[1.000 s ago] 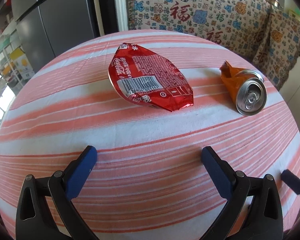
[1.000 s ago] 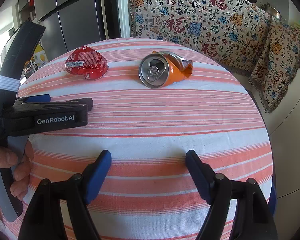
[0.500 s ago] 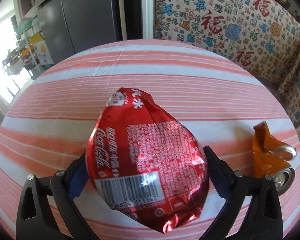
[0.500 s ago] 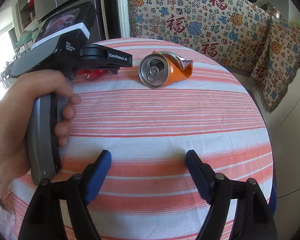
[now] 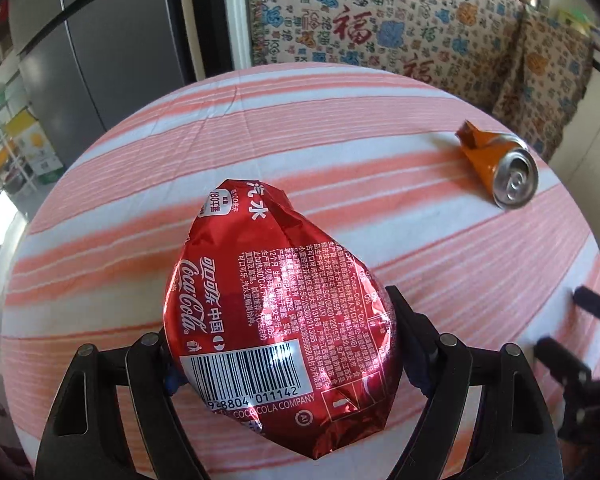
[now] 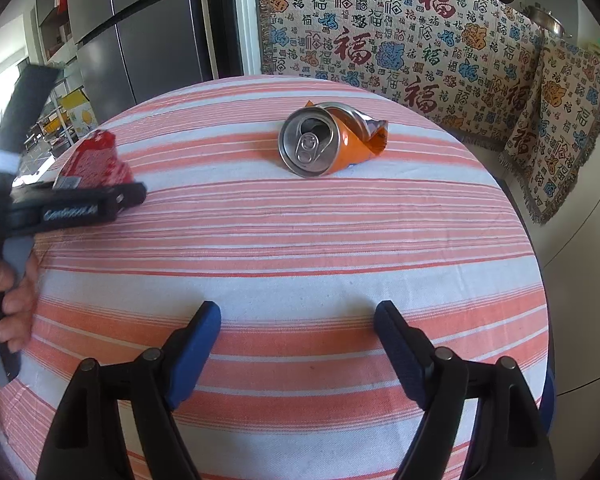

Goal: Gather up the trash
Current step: 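Grasp the crushed orange can with the right tool while the left tool holds the red wrapper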

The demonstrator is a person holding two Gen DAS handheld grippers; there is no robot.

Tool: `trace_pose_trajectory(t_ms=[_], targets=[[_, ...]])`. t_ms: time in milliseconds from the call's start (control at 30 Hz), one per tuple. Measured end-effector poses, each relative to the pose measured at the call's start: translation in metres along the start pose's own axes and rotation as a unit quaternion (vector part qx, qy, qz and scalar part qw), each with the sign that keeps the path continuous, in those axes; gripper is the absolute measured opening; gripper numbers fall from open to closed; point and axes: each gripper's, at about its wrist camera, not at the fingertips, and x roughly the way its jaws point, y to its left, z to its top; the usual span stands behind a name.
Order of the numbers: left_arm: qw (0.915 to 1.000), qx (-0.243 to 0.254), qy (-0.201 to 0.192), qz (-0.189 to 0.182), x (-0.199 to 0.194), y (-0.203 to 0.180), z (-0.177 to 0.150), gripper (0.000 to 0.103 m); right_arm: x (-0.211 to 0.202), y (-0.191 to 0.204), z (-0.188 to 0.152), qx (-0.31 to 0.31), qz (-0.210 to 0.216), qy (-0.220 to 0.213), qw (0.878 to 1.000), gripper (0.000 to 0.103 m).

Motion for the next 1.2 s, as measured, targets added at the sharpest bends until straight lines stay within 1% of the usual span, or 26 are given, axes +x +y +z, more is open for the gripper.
trace_pose_trajectory(t_ms=[33, 100, 200, 267, 367, 400, 467, 500, 567, 700, 767, 867, 933, 1000, 1033, 1067, 1100, 1167, 1200], targets=[[1.0000, 0.003, -0.007, -0.001, -0.003, 0.001, -0.005, 0.083, 0.003, 0.001, 0.004, 0.005, -0.003, 0.001, 1.000, 0.087], [0.9999, -0.002, -0.011, -0.007, -0.006, 0.003, -0.008, 0.083, 0.012, 0.004, 0.016, 0.019, -0.010, 0.006, 1.000, 0.088], [0.9999, -0.001, -0.010, -0.004, -0.005, 0.003, -0.007, 0.083, 0.028, 0.006, 0.040, 0.065, -0.019, 0.002, 0.998, 0.089], [0.9999, -0.001, -0.011, -0.005, -0.004, 0.003, -0.007, 0.083, 0.041, 0.006, 0.058, 0.108, -0.028, 0.003, 0.994, 0.092], [0.9999, -0.002, -0.011, -0.004, -0.004, 0.004, -0.007, 0.083, 0.060, 0.005, 0.086, 0.165, -0.030, -0.001, 0.986, 0.092], [0.9999, -0.002, -0.011, -0.005, -0.004, 0.004, -0.007, 0.083, 0.065, 0.003, 0.093, 0.184, -0.036, -0.006, 0.982, 0.092], [0.9999, -0.001, -0.010, -0.005, -0.003, 0.004, -0.007, 0.083, 0.070, 0.001, 0.099, 0.210, -0.045, -0.015, 0.976, 0.092], [0.9999, -0.001, -0.010, -0.004, -0.003, 0.004, -0.007, 0.083, 0.072, -0.001, 0.100, 0.216, -0.044, -0.020, 0.975, 0.091], [0.9999, -0.001, -0.010, -0.003, -0.003, 0.004, -0.007, 0.083, 0.069, -0.001, 0.100, 0.201, -0.053, -0.023, 0.978, 0.070], [0.9999, 0.000, -0.010, -0.002, -0.003, 0.003, -0.007, 0.083, 0.055, 0.007, 0.081, 0.118, -0.056, -0.024, 0.991, 0.070], [0.9999, 0.000, -0.010, -0.003, -0.002, 0.004, -0.007, 0.083, 0.043, 0.010, 0.068, 0.078, -0.048, -0.020, 0.996, 0.070], [0.9999, 0.002, -0.010, -0.003, -0.003, 0.003, -0.007, 0.083, 0.017, 0.009, 0.038, 0.033, -0.027, -0.014, 0.999, 0.070], [0.9999, 0.006, -0.008, -0.004, -0.003, 0.002, -0.008, 0.083, 0.002, 0.003, 0.019, 0.016, -0.016, -0.009, 1.000, 0.070], [0.9999, 0.009, -0.006, -0.006, -0.005, 0.003, -0.010, 0.083, -0.007, -0.003, 0.008, 0.010, -0.008, -0.006, 1.000, 0.071], [0.9999, 0.009, -0.006, -0.008, -0.005, 0.004, -0.010, 0.083, -0.007, -0.005, 0.006, 0.009, -0.004, 0.002, 1.000, 0.074], [0.9999, 0.010, -0.006, -0.009, -0.006, 0.004, -0.011, 0.083, -0.004, -0.007, 0.006, 0.008, 0.003, 0.011, 1.000, 0.084], [0.9999, 0.011, -0.008, -0.010, -0.006, 0.005, -0.011, 0.082, -0.001, -0.008, 0.009, 0.009, 0.004, 0.015, 1.000, 0.089], [0.9998, 0.010, -0.011, -0.011, -0.008, 0.005, -0.013, 0.080, 0.005, -0.008, 0.015, 0.007, -0.012, 0.012, 1.000, 0.099], [0.9998, 0.009, -0.012, -0.011, -0.008, 0.005, -0.013, 0.080, 0.008, -0.006, 0.021, 0.007, -0.015, 0.013, 1.000, 0.101]])
